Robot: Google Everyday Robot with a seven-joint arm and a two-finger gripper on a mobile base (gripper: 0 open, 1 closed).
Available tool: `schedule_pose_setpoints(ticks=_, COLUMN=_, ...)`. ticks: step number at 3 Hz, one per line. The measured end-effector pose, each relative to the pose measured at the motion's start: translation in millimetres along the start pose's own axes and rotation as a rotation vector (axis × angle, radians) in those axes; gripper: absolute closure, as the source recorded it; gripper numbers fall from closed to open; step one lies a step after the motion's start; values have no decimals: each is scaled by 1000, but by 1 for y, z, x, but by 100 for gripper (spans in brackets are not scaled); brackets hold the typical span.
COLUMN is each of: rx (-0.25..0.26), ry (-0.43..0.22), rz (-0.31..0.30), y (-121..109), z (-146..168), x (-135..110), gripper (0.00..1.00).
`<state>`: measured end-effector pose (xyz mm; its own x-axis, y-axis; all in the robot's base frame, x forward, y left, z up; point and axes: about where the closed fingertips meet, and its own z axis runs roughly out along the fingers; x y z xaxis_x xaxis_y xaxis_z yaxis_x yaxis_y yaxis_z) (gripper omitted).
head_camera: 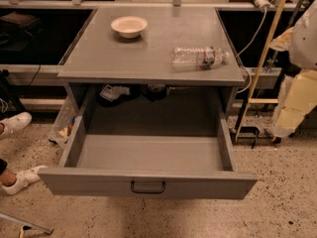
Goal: Place water bottle into top drawer
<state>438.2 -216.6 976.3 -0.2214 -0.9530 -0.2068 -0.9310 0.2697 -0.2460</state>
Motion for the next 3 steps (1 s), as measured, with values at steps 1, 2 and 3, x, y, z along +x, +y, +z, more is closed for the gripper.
schedule_pose_setpoints(ticks=1, rx=0, ry=0, rz=0, y=0, z=0, x=0, gripper=0)
schedule_pose_setpoints(ticks=2, rx=1, ry=-7, rz=-19, y=-22, z=10, x=-5, gripper=0)
schedule_pose_setpoints(ticks=3, rx=-54, ry=10, rz=-60, y=-71, z=44, x=-9, gripper=0)
